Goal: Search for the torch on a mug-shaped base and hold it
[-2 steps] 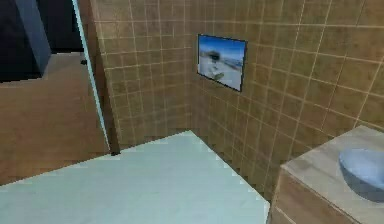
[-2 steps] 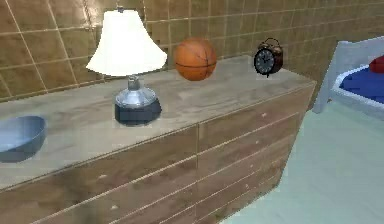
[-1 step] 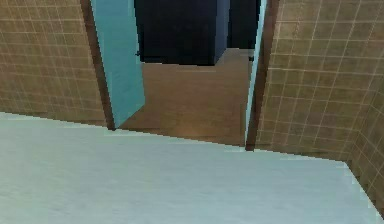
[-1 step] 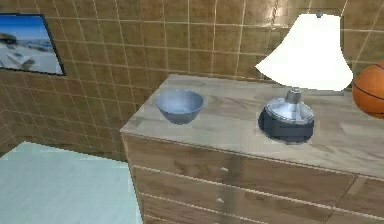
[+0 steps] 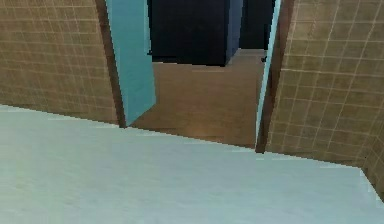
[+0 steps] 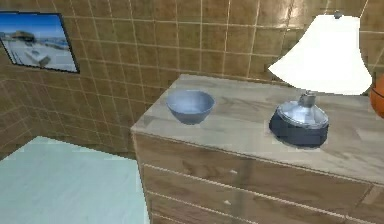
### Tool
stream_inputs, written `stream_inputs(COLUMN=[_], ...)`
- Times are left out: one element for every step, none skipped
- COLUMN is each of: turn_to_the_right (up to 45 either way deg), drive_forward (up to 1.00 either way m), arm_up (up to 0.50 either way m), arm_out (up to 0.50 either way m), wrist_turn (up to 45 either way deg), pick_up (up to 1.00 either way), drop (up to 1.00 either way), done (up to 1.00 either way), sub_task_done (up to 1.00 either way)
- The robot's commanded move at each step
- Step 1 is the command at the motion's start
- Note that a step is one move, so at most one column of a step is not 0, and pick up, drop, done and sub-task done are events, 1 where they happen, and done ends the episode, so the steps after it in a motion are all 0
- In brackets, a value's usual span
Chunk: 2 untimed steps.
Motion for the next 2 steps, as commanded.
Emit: stream_inputs(turn_to_the_right=[0.0, 0.0], drive_forward=[1.00, 0.85], arm_up=[0.00, 0.00], arm_out=[0.00, 0.00], wrist_turn=[0.0, 0.0], pick_up=[0.00, 0.00], drop=[0.00, 0.00], done=[0.00, 0.00], sub_task_done=[0.00, 0.00])
